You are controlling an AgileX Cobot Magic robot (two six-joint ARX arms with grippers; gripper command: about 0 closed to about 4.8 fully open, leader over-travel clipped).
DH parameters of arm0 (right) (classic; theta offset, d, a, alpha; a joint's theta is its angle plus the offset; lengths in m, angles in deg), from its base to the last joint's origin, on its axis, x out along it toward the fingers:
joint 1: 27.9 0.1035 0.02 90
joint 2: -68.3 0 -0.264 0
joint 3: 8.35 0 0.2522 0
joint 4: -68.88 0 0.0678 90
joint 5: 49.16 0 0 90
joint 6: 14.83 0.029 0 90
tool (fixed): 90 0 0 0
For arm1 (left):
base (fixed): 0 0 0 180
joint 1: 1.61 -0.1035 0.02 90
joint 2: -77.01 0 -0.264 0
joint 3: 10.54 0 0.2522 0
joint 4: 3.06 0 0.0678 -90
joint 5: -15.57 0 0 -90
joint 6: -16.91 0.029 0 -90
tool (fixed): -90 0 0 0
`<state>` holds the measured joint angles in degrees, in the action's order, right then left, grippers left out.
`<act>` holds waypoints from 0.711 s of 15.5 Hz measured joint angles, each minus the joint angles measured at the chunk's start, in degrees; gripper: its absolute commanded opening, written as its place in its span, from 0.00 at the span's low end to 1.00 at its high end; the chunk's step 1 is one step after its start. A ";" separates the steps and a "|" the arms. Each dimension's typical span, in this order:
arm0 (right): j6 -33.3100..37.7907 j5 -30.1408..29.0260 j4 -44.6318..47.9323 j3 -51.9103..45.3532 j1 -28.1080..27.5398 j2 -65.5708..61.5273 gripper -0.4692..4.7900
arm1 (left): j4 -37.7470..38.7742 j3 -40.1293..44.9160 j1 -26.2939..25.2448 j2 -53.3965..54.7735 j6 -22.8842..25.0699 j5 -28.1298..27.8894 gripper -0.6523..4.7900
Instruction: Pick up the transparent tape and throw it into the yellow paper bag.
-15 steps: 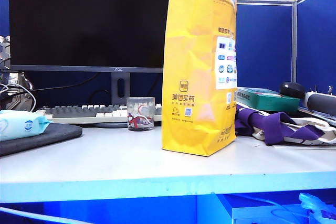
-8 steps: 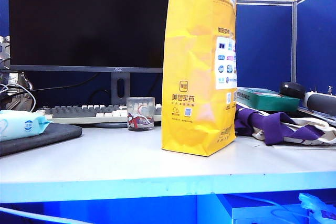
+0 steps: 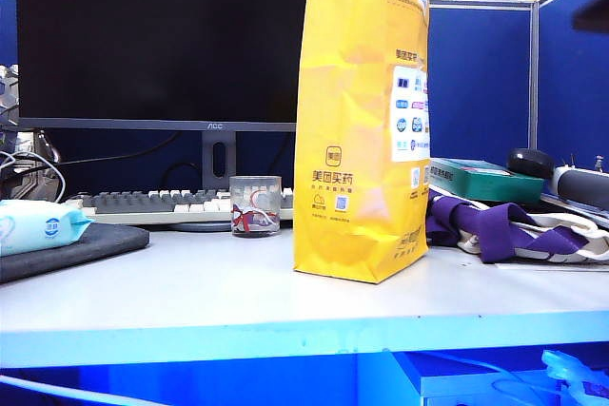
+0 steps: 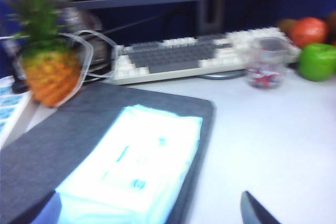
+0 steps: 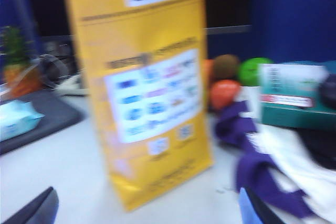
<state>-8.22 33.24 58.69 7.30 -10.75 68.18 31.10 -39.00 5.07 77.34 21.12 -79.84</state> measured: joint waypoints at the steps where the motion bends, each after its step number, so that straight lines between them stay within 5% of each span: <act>1: -0.02 0.04 0.61 -1.11 -1.95 -0.02 0.94 | -0.02 0.22 0.11 -0.02 0.00 0.09 1.00; 5: 0.02 0.04 0.02 -1.29 -8.63 -0.02 0.94 | -0.92 2.34 0.11 -0.02 0.00 0.22 1.00; 11: 0.02 0.02 0.00 -1.29 -8.66 -0.02 0.94 | 0.44 2.45 0.11 -0.02 0.00 0.22 1.00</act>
